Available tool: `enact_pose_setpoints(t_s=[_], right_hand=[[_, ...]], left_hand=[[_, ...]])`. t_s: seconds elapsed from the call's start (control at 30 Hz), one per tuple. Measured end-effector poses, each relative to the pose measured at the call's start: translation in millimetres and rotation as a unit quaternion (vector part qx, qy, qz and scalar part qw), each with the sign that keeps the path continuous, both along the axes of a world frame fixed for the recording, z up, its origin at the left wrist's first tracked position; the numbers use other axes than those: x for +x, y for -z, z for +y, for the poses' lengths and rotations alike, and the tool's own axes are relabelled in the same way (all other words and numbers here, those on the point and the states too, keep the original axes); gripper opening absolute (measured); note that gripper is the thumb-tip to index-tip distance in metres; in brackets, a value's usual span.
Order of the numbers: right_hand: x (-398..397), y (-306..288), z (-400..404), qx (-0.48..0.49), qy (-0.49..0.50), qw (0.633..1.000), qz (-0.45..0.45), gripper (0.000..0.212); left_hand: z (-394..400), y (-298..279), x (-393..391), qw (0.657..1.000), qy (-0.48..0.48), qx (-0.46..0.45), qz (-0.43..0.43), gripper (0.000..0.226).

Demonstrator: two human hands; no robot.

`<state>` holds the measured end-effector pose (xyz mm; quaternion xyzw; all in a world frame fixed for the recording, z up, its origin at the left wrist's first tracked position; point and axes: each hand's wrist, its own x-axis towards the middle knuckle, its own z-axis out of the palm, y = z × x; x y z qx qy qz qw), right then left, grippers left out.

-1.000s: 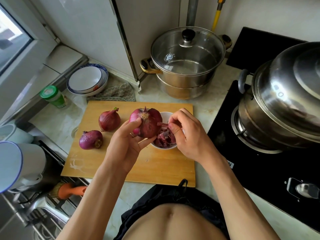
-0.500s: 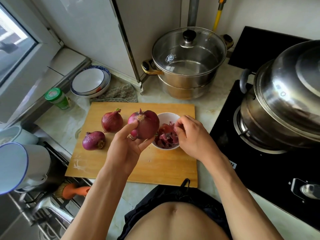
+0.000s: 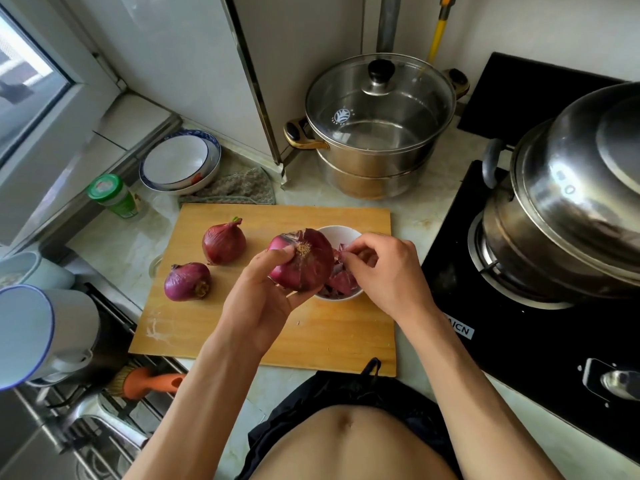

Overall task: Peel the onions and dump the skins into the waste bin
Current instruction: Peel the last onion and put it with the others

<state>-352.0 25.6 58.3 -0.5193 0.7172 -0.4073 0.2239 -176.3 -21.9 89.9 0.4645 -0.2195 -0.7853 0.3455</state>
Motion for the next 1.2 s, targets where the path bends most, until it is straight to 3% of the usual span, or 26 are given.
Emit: enact_pose_setpoints(t_s=[0.07,0.13,0.23,0.47,0.53,0.7,0.83,0.93,1.2], right_hand=[[2,-5,2,-0.022,-0.041,0.995,-0.091,0.013],[3,-7,3,-0.006,-0.083,0.977,-0.197,0.032],[5,-4,2,0.009,-0.092,0.968,-0.233,0.047],[2,-3,0,0.013,-0.024,0.908,-0.419,0.038],[2,-4,-1,0.016,-0.027,0.902,-0.43,0.033],[7,-15,2,-0.001,-0.068,0.926,-0.371,0.028],[10,-14,2,-0.05,-0.056,0.984,-0.163,0.038],[11,-15,3,-0.111,-0.076,0.989,-0.068,0.045],[10,-13,4,-0.14,-0.123,0.982,-0.017,0.044]], left_hand=[[0,-1,-3,1.0,0.01,0.001,0.011,0.043],[0,-2,-5,1.0,0.025,-0.001,0.011,0.04],[0,-2,-8,0.999,0.029,-0.012,-0.004,0.047],[-6,-2,2,0.993,0.071,-0.092,0.0,0.031],[-6,0,1,0.988,0.089,-0.126,-0.025,0.034],[-7,-5,-2,0.99,0.075,-0.12,-0.024,0.072],[-12,-5,0,0.993,0.062,-0.091,-0.049,0.051],[-11,-9,-5,0.995,0.064,-0.045,-0.063,0.039],[-15,-12,-9,0.991,0.105,0.01,-0.087,0.051]])
